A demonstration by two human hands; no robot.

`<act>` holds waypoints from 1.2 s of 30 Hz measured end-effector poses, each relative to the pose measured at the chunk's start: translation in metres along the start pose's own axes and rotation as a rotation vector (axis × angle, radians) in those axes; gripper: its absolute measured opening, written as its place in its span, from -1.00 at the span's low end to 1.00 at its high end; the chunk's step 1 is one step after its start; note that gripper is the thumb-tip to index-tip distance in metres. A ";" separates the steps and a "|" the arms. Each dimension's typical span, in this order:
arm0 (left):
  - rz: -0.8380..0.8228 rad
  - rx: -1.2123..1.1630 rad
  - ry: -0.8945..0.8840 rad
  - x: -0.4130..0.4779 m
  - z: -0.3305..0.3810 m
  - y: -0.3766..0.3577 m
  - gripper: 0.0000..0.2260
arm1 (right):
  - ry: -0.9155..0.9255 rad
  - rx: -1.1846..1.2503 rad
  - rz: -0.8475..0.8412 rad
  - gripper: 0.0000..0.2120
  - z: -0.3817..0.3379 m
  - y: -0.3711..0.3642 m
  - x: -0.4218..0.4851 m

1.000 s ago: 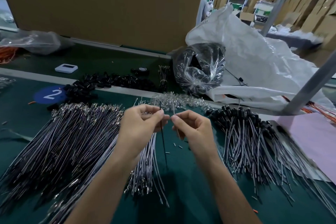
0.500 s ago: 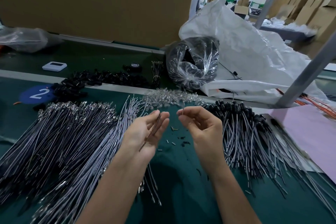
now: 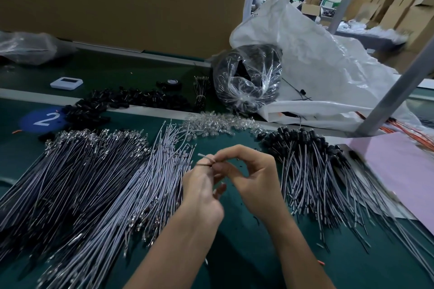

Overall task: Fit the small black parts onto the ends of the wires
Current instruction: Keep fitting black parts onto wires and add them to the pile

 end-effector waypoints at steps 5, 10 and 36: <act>-0.091 0.304 -0.172 0.005 0.000 0.002 -0.86 | 0.012 0.087 0.322 -0.85 0.002 0.013 0.003; -0.075 1.178 -0.577 0.048 0.039 0.006 -0.85 | -0.117 0.143 0.498 -0.89 0.010 0.027 0.006; -0.398 0.485 -0.464 0.061 0.065 0.024 -0.89 | -0.245 -0.099 0.441 -0.81 0.022 0.029 0.005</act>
Point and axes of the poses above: each hand's wrist, its own x-axis towards the middle knuckle, its own y-axis out of the back of the hand, z = x × y, the point moved 1 cm from there along x, towards the middle knuckle, and after that the axes turned 2 degrees about -y, right-handed, at the moved point
